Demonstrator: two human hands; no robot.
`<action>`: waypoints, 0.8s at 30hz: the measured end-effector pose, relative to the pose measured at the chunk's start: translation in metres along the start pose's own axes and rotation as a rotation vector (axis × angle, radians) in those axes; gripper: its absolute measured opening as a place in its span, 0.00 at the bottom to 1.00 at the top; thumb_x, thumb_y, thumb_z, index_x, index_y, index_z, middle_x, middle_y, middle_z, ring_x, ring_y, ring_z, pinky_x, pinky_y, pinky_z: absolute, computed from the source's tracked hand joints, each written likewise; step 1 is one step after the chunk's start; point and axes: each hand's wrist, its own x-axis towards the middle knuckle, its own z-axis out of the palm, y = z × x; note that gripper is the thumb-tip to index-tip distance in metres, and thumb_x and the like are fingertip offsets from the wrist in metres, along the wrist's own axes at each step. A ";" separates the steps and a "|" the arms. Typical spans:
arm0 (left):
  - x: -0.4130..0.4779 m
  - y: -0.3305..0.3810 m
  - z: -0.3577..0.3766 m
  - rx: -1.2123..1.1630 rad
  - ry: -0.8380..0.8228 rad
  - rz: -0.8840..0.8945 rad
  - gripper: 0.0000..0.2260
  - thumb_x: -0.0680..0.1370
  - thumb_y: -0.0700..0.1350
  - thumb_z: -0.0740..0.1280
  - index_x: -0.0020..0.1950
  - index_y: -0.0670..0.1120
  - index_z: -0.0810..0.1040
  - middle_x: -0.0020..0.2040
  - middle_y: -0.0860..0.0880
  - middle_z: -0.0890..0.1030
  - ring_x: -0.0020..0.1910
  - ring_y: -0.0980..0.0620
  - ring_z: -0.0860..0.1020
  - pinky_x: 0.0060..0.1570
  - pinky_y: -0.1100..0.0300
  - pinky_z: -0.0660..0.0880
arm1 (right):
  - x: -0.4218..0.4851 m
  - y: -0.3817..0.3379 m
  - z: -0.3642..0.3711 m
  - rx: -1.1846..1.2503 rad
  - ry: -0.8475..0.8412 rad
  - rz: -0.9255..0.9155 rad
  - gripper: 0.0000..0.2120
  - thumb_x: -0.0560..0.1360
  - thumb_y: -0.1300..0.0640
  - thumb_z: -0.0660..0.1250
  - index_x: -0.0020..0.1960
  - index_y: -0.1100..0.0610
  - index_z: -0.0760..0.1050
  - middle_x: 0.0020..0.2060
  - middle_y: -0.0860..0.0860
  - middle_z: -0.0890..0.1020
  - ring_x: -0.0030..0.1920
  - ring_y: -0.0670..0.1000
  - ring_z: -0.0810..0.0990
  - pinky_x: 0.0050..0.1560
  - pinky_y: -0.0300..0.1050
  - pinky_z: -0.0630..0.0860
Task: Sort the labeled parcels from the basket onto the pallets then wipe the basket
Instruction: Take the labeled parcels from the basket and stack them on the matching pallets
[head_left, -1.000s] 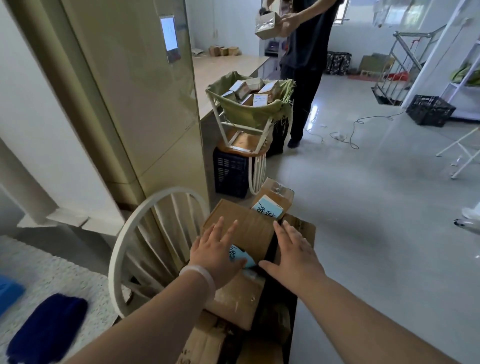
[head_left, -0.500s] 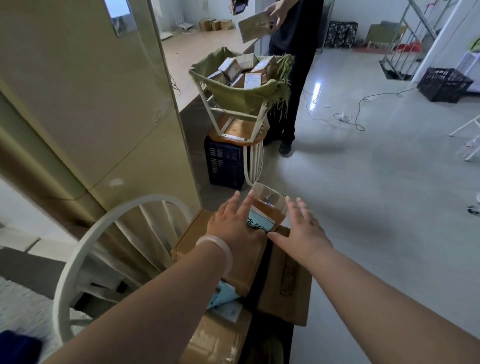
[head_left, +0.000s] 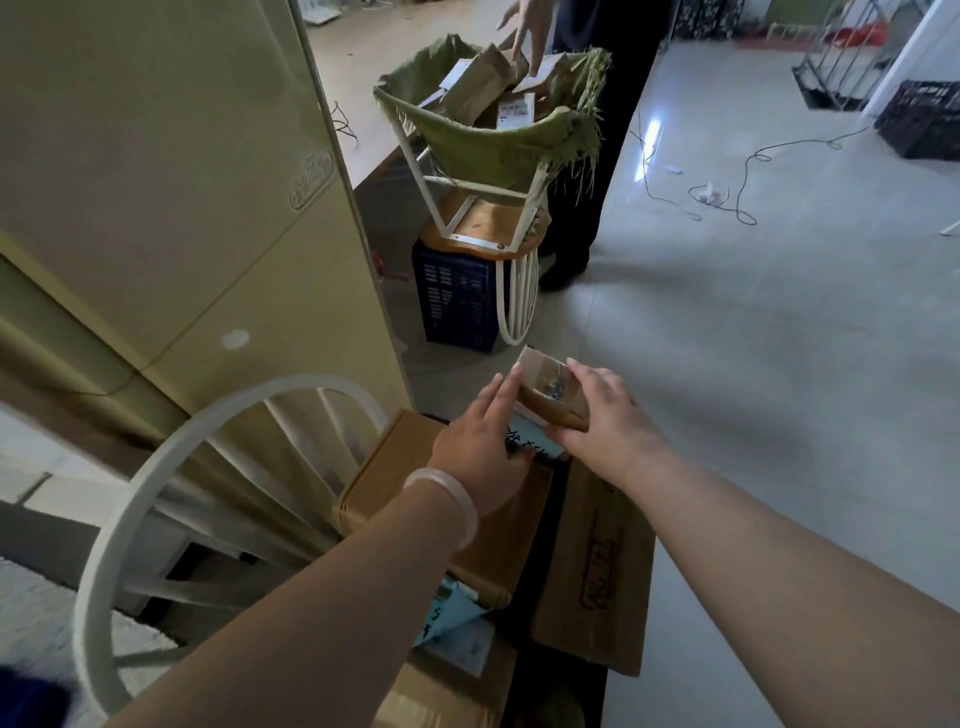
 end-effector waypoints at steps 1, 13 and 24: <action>-0.001 0.000 -0.001 -0.018 0.010 0.007 0.41 0.78 0.49 0.65 0.76 0.66 0.37 0.80 0.58 0.49 0.74 0.51 0.64 0.70 0.51 0.66 | -0.001 -0.002 -0.002 0.004 0.016 -0.013 0.42 0.73 0.45 0.73 0.79 0.46 0.53 0.74 0.50 0.61 0.72 0.53 0.64 0.71 0.52 0.67; -0.035 0.017 -0.032 -0.238 0.200 -0.057 0.45 0.76 0.51 0.71 0.78 0.60 0.39 0.81 0.52 0.44 0.79 0.47 0.47 0.76 0.46 0.54 | -0.050 -0.038 -0.051 0.328 0.372 0.040 0.35 0.75 0.48 0.71 0.76 0.50 0.60 0.68 0.53 0.68 0.69 0.53 0.69 0.66 0.53 0.73; -0.119 -0.001 -0.075 -0.751 0.494 -0.441 0.44 0.73 0.52 0.74 0.79 0.59 0.48 0.78 0.49 0.57 0.76 0.44 0.60 0.71 0.39 0.63 | -0.147 -0.101 0.011 0.772 0.205 0.367 0.29 0.75 0.40 0.68 0.72 0.49 0.64 0.59 0.50 0.79 0.57 0.51 0.77 0.48 0.40 0.73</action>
